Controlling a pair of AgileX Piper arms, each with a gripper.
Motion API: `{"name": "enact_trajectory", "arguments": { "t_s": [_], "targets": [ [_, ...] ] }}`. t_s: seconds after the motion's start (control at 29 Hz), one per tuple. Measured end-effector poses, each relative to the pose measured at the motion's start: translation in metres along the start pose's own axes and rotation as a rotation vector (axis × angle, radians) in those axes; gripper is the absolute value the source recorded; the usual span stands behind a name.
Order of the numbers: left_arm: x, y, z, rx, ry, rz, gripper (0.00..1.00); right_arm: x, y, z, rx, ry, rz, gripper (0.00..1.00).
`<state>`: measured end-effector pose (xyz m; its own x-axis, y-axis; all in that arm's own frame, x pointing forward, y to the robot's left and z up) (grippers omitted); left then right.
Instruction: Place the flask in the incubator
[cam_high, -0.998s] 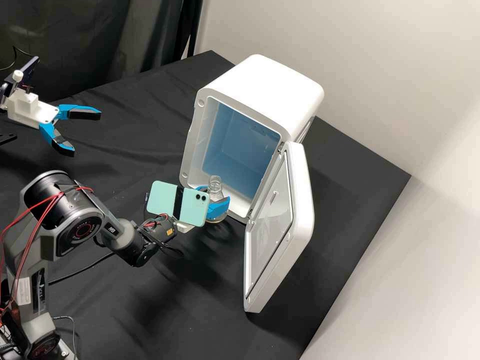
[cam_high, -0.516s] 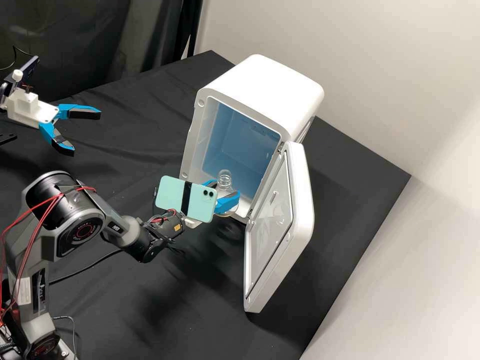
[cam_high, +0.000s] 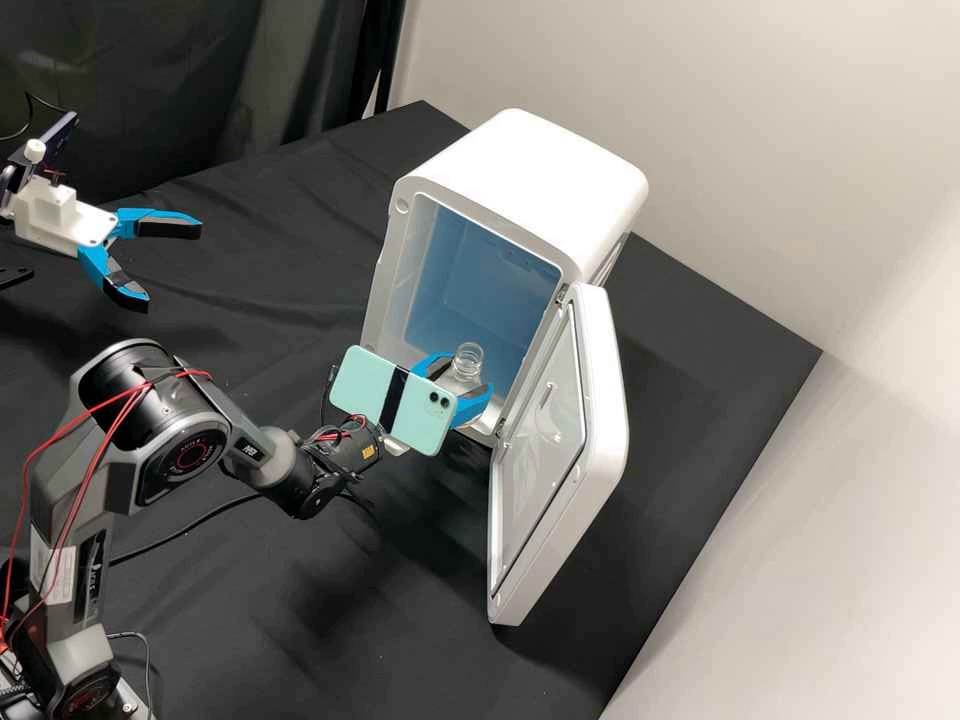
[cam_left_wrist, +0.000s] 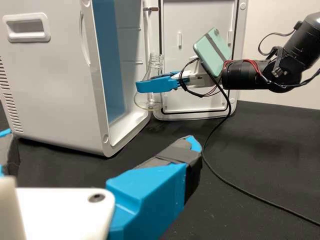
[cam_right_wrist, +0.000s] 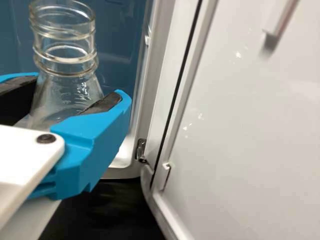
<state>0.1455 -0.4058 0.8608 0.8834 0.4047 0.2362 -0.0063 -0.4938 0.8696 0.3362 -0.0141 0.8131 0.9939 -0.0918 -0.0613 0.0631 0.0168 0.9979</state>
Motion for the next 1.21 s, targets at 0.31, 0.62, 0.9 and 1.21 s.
{"name": "enact_trajectory", "arguments": {
  "t_s": [0.31,0.62,0.9,1.21],
  "targets": [
    [0.000,-0.0001,0.000,-0.005,0.001,-0.001,1.00,0.001,0.000,-0.003,0.056,0.021,-0.015,0.00],
    [0.000,-0.0004,0.001,0.000,-0.004,-0.003,1.00,0.009,0.003,-0.007,0.118,0.055,-0.014,0.00],
    [0.000,-0.0006,0.002,-0.001,-0.007,-0.004,1.00,0.013,0.001,-0.006,0.116,0.059,-0.027,0.00],
    [0.000,-0.0006,0.002,-0.001,-0.007,-0.004,1.00,0.024,0.008,-0.012,0.112,0.086,-0.001,0.00]
  ]
}}
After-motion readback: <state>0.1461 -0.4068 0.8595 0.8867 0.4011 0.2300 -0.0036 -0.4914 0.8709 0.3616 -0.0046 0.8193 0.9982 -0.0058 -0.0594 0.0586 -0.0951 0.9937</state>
